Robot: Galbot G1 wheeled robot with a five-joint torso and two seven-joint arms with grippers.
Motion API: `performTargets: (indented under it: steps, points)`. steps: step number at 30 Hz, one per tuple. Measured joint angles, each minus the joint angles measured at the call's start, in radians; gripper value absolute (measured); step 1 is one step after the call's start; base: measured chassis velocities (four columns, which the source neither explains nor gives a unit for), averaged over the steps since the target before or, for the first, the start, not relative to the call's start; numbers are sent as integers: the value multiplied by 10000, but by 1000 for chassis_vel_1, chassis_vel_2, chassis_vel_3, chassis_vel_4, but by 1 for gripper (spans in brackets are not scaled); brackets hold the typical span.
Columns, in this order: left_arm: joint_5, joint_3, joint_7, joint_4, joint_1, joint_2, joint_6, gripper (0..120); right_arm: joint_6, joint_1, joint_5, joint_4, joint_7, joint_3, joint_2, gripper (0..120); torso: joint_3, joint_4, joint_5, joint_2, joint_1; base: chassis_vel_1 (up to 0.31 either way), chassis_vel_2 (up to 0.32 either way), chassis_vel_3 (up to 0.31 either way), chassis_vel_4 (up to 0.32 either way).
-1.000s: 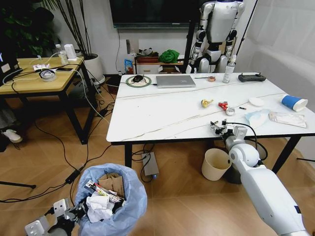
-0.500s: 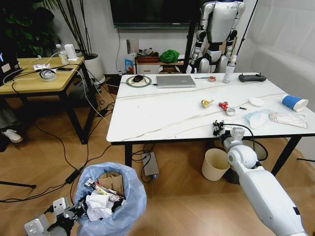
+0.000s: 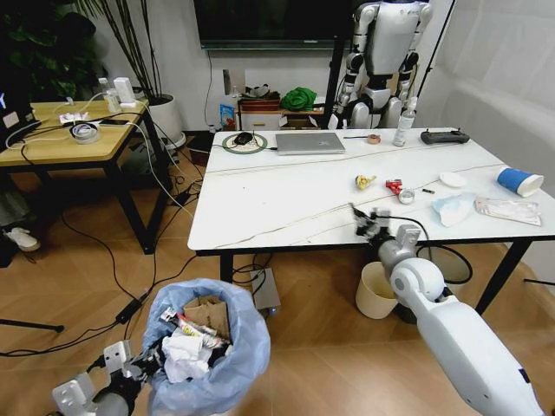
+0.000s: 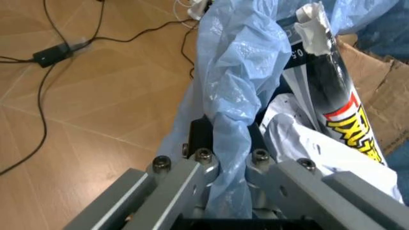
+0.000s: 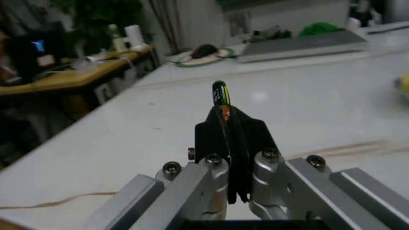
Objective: Pick up the trash bin and place the trash from the table into it.
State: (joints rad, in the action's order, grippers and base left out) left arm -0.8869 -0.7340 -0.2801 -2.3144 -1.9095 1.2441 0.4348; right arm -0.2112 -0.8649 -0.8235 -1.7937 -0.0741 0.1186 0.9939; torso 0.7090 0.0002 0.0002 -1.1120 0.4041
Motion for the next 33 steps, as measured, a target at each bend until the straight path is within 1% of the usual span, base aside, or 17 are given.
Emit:
performTargets:
  steps: [1,2,3,6,9,10,11,14,17,22,24,26,27,30,31,32,33]
  points:
    - [-34,44,-17,-45,-1,-45,19,0,90,-35,-223,-429,140,-270,-138,0,0,-2,-7,0,0,0,0,0,0]
    - [-56,90,-19,-84,-9,-102,30,0,203,-76,-465,-943,303,-669,-309,0,0,-1,-3,0,0,0,0,0,0]
    - [-56,90,-19,-84,-9,-102,30,0,203,-76,-465,-943,303,-669,-309,0,0,-1,-3,0,0,0,0,0,0]
    - [-74,142,-22,-119,-29,-206,36,0,411,-131,-668,-1660,555,-1395,-590,0,-1,-1,-3,0,0,0,0,0,0]
    - [-149,176,-13,-205,-40,-373,65,0,743,-145,-672,-2428,977,-2721,-915,0,-2,-3,-4,-1,-1,0,0,0,0]
    - [-195,167,1,-263,-40,-430,85,0,870,-99,-521,-2573,1142,-3379,-960,0,-2,-4,-4,-1,-1,0,0,0,0]
    - [-195,167,1,-263,-40,-430,85,0,870,-99,-521,-2573,1142,-3379,-960,0,-2,-4,-4,-1,-1,0,0,0,0]
    - [-258,-5,29,-348,-83,-445,94,0,1102,232,-149,-2530,1330,-4654,-818,0,-2,-2,-3,0,-1,0,0,0,0]
    - [-353,-188,37,-425,-101,-445,95,0,1202,412,63,-2379,1401,-5307,-684,0,-2,0,-3,0,-1,0,0,0,0]
    - [-375,-244,39,-440,-74,-409,99,0,1220,549,196,-2368,1413,-5641,-652,0,-2,-4,-4,0,-1,0,0,0,0]
    - [-375,-243,40,-441,-61,-385,100,0,1225,587,233,-2368,1406,-5743,-637,3,-2,-3,-4,0,-1,0,0,0,0]
    - [-375,-234,40,-455,-47,-362,104,0,1230,598,334,-2354,1381,-5861,-621,11,-2,-3,-4,0,-1,0,0,0,0]
    - [-374,-233,40,-462,-46,-360,105,0,1232,596,358,-2345,1375,-5885,-619,12,-2,-3,-4,0,0,0,0,0,0]
    - [-369,-257,44,-546,-61,-335,114,0,1239,433,516,-2338,1299,-5953,-615,27,-1,-3,-4,0,-1,0,0,0,0]
    - [-367,-268,44,-561,-69,-329,116,0,1214,380,503,-2378,1259,-5934,-624,30,-1,-4,-3,0,0,0,0,0,0]
    - [-367,-268,44,-561,-69,-329,116,0,1214,380,503,-2378,1259,-5934,-624,30,-1,-4,-3,0,0,0,0,0,0]
    - [-360,-271,54,-585,-89,-320,118,0,1157,334,439,-2468,1180,-5855,-644,35,-1,-4,-3,0,-1,0,0,0,0]
